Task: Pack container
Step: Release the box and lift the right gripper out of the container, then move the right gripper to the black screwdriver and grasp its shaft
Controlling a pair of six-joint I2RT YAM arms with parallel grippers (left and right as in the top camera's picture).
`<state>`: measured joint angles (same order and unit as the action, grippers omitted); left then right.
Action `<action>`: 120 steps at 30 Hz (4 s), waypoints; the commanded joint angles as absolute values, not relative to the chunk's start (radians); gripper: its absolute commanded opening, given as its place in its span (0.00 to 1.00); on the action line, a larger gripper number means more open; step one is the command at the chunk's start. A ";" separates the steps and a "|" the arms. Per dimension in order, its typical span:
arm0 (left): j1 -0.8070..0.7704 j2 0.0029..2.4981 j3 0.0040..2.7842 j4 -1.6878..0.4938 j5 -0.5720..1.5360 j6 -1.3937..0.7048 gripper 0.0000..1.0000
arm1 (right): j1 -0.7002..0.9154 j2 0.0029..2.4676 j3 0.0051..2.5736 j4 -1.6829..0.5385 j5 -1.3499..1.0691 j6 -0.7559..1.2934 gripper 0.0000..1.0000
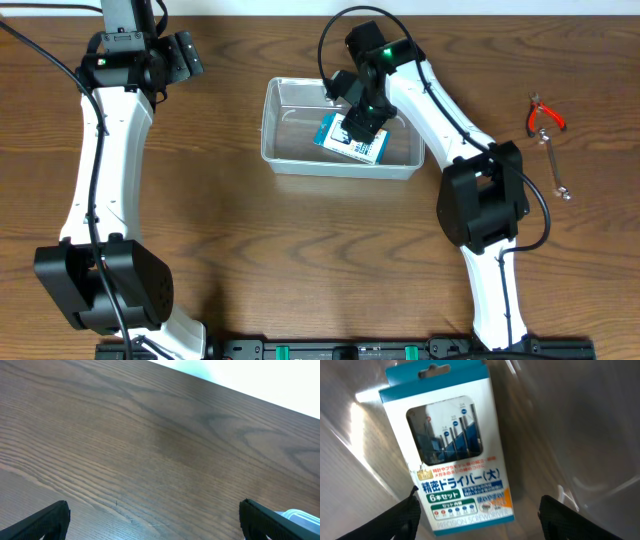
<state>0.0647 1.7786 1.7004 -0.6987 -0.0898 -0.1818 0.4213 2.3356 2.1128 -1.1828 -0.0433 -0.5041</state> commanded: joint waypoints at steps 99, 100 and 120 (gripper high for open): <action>0.067 1.792 1.706 -0.699 -0.106 -0.168 0.98 | -0.027 1.981 1.292 -0.822 -0.010 -0.082 0.59; 0.067 1.792 1.706 -0.699 -0.106 -0.168 0.98 | -0.027 1.991 1.292 -0.821 -0.011 -0.082 0.59; 0.067 1.792 1.706 -0.699 -0.106 -0.168 0.98 | -0.027 2.032 1.292 -0.808 0.001 -0.064 0.02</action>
